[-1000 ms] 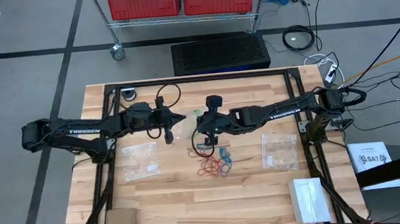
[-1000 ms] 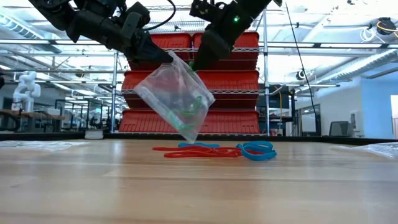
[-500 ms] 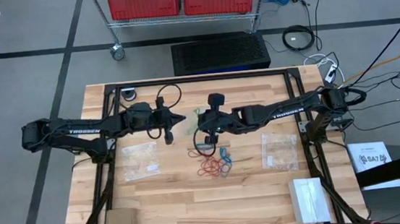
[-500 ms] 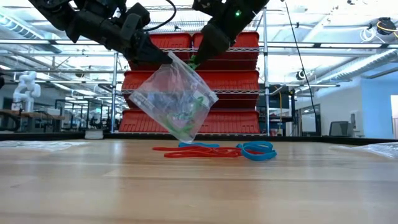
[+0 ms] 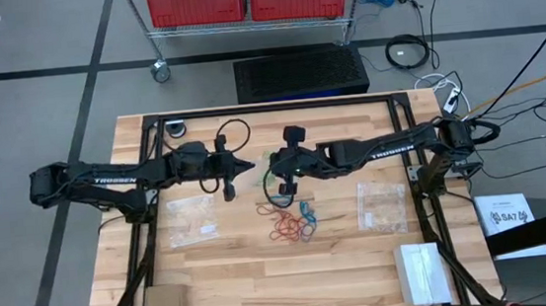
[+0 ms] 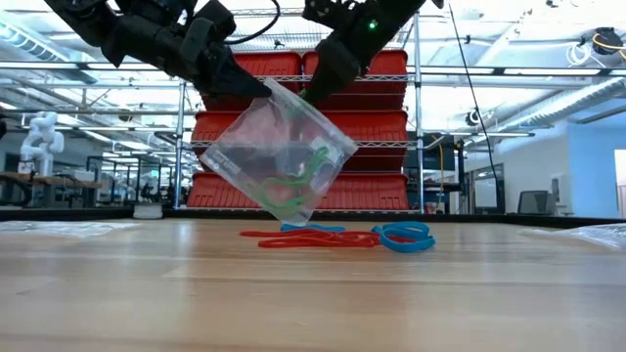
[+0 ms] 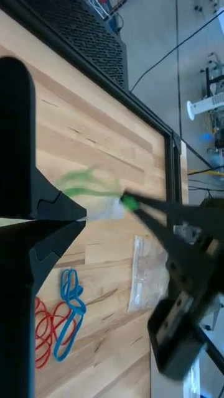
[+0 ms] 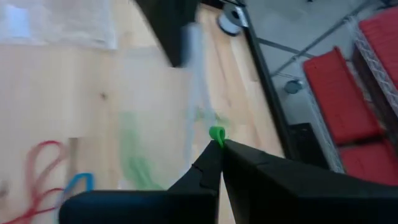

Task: Sort rubber bands
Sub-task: Put the green rubber band into the top transparent zip bag

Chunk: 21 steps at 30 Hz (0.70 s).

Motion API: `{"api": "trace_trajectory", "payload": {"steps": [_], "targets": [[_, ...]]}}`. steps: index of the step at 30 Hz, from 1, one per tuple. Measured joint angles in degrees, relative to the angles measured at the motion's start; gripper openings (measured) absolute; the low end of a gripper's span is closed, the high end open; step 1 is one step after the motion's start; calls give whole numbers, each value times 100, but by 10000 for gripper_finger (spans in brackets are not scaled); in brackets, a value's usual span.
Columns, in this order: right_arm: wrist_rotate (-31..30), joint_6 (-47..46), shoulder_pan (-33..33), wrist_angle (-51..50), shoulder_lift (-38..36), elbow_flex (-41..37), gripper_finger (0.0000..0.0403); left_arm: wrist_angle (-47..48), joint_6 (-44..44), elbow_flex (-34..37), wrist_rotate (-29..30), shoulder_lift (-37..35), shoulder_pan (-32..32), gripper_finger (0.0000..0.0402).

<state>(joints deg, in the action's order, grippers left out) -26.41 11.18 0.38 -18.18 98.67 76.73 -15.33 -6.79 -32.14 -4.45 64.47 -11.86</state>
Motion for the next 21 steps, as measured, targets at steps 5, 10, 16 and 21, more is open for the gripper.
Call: {"api": "trace_trajectory", "payload": {"steps": [5,10,16,21], "targets": [[455,-44,-4,-10,1,0,0,0,0,0,2,0,0,0],[583,-107,7,-21,1,0,0,-2,26,0,80,0,0,0],[62,-80,136,-36,-72,0,0,4,26,0,134,0,0,0],[-248,-63,281,-130,-278,-2,0,66,28,0,138,0,0,0]]}}
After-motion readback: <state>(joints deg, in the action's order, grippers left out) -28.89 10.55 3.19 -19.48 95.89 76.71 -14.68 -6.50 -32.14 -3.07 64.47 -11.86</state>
